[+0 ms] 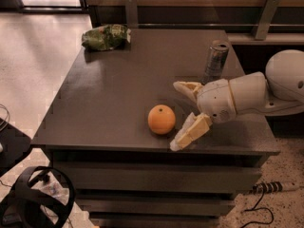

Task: Move orange near green jalapeno chip bag

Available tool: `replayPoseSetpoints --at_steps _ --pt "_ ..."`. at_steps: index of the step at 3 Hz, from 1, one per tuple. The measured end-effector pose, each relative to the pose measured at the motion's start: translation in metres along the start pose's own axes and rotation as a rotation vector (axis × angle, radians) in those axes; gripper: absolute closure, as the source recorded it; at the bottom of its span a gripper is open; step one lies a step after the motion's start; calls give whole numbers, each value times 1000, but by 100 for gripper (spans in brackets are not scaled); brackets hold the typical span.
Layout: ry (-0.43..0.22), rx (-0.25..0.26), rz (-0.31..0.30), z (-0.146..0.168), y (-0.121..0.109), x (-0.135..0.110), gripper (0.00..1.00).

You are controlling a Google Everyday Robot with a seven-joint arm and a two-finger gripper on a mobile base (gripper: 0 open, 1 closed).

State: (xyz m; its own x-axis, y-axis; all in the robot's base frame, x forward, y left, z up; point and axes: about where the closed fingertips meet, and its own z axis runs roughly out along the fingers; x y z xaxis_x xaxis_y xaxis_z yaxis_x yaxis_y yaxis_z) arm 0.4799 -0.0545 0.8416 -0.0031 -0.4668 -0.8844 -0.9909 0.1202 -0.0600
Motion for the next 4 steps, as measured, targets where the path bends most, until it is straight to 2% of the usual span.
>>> replayPoseSetpoints --at_steps 2,3,4 --pt "20 -48 -11 22 4 -4 0" --pt "19 -50 -13 23 5 -5 17" --pt "20 -54 -15 24 5 -6 39"
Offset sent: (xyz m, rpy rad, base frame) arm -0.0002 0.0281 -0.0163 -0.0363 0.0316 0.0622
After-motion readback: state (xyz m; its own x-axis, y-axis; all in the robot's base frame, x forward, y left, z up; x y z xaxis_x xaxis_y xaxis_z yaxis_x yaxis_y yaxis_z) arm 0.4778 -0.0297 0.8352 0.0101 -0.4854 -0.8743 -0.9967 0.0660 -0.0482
